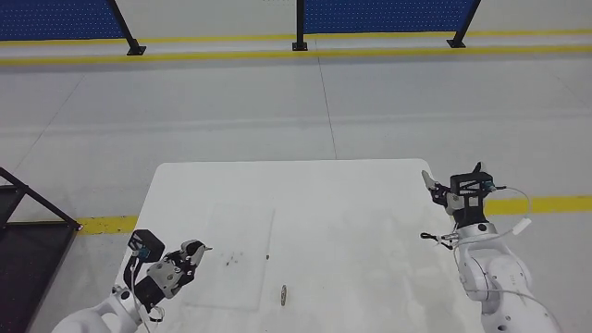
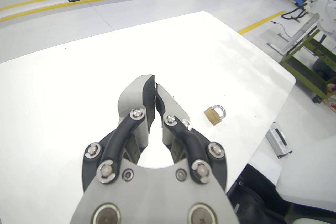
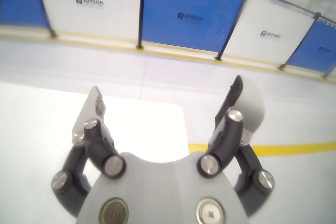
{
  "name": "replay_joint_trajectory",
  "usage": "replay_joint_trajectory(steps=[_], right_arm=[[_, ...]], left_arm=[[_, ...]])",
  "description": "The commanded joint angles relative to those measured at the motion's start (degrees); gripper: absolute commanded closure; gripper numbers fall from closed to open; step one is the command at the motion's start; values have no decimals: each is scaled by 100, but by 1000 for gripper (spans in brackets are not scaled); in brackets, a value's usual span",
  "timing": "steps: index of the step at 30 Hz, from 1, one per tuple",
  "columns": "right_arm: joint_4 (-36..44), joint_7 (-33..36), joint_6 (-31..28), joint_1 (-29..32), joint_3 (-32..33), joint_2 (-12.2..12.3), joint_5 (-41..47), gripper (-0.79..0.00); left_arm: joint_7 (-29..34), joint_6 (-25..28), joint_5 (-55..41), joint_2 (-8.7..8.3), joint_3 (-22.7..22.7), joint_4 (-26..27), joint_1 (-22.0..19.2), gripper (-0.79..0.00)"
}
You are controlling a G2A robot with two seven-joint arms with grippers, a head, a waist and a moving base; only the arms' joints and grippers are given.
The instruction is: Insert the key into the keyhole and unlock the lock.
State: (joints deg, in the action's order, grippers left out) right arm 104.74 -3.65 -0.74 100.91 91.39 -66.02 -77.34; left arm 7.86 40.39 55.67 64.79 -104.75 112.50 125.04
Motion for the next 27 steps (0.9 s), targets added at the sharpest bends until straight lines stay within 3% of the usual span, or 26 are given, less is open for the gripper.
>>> replay_joint_trajectory(steps=[1, 6, 13, 18, 27], right_arm=[[120, -78, -113, 126, -165, -4, -262, -785], [482, -146, -1149, 448, -828, 22, -1039, -785], [540, 18, -2351, 553, -1924, 46, -2136, -785], [501, -21, -2694, 522, -2610, 37, -2697, -785], [688, 18, -2702, 609, -2713, 86, -3164, -785]], left_arm=[[-175, 217, 47, -6, -29, -57, 76, 0], [-566, 575, 280, -24, -215, -81, 239, 0], [-733, 539, 403, -22, -240, -113, 302, 0], [-733, 539, 403, -22, -240, -113, 302, 0], [-733, 539, 403, -22, -240, -113, 302, 0]])
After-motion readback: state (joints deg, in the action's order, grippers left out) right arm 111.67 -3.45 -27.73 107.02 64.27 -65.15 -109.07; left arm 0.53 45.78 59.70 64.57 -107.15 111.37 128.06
